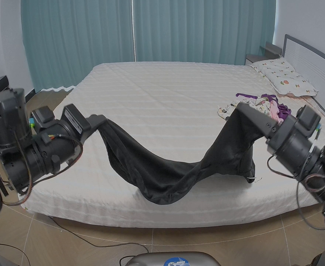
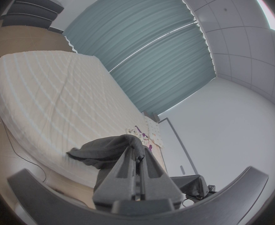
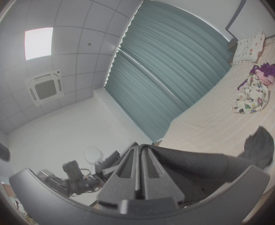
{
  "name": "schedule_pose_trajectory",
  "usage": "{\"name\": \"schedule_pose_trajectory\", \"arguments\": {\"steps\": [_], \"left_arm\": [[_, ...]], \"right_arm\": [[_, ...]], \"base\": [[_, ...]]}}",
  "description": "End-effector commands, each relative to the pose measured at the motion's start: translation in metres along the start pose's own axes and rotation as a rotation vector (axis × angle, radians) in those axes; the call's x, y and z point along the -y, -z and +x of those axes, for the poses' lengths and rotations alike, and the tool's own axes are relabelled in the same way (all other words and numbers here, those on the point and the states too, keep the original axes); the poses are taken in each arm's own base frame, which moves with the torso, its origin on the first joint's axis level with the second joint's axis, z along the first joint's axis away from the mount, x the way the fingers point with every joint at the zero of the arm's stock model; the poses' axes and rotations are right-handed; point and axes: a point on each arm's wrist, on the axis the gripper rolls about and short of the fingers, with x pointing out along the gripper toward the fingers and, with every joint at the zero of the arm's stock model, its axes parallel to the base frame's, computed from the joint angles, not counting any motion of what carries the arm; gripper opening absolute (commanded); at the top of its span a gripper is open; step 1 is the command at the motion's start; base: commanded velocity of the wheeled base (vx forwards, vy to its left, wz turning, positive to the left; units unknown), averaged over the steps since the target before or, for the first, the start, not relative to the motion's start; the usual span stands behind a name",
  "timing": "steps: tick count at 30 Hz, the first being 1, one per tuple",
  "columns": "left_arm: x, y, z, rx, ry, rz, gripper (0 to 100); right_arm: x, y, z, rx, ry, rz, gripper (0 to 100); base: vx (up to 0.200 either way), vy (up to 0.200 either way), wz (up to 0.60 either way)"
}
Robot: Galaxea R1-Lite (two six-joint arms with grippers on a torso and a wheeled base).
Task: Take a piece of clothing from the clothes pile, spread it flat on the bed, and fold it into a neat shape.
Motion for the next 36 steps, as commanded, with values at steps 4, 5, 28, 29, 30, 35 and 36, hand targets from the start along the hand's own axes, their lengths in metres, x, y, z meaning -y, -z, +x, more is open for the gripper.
{"name": "schedule_pose_trajectory", "arguments": {"steps": [4,5,28,29,30,35,36], "left_arm": [[0.080,-0.065,-0.041,0.168,0.187,-0.027,0],[0.080,-0.065,-0.041,0.168,0.187,-0.027,0],[-0.004,-0.033,0.141,0.070,-0.168,-0.047,0],[-0.004,-0.035,0.143,0.076,-0.165,-0.058,0],[-0.005,-0.037,0.145,0.083,-0.165,-0.068,0],[-0.016,-0.038,0.156,0.085,-0.193,-0.076,0],[-0.020,-0.037,0.158,0.083,-0.201,-0.076,0]], "right_arm": [[-0.092,-0.145,0.001,0.345,-0.195,0.025,0],[-0.092,-0.145,0.001,0.345,-0.195,0.025,0],[0.113,-0.091,0.199,0.305,0.161,-0.199,0],[0.111,-0.091,0.198,0.305,0.159,-0.200,0],[0.111,-0.091,0.198,0.305,0.159,-0.200,0],[0.125,-0.082,0.201,0.284,0.184,-0.196,0],[0.128,-0.079,0.201,0.277,0.190,-0.195,0]], "base": [[0.000,0.000,0.00],[0.000,0.000,0.00],[0.078,0.000,0.00],[0.200,0.000,0.00],[0.200,0.000,0.00],[0.200,0.000,0.00],[0.200,0.000,0.00]]}}
